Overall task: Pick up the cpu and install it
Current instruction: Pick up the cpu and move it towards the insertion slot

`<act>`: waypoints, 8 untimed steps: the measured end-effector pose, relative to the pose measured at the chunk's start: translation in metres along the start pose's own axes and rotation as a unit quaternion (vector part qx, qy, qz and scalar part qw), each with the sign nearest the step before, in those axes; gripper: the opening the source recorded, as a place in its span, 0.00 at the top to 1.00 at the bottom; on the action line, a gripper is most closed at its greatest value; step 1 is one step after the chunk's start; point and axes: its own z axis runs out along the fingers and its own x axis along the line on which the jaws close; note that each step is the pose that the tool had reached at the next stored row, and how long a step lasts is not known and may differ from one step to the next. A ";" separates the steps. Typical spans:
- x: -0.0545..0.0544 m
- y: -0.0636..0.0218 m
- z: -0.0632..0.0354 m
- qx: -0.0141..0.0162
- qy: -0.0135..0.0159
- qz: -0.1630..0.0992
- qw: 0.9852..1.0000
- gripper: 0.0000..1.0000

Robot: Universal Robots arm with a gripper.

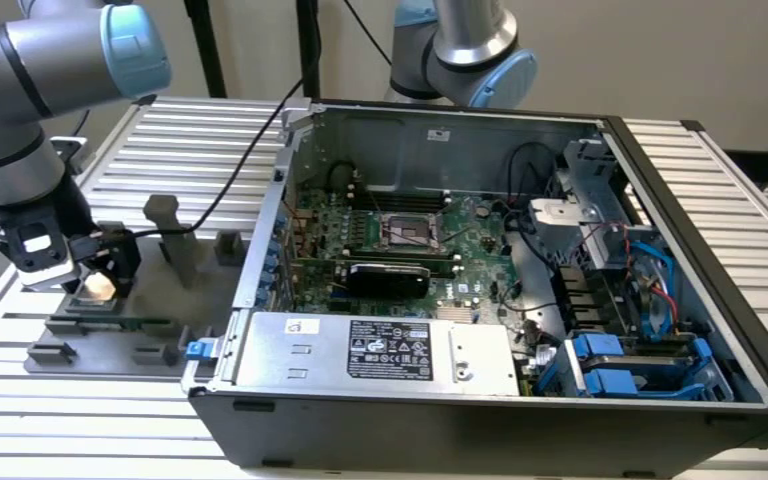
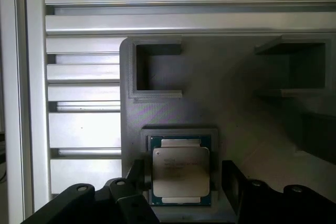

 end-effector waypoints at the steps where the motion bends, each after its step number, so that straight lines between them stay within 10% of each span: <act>1: 0.000 0.0000 0.0000 0.000 0.000 0.000 1.000 0.30; 8: 0.000 0.0000 -0.0003 0.000 0.000 0.000 1.000 0.30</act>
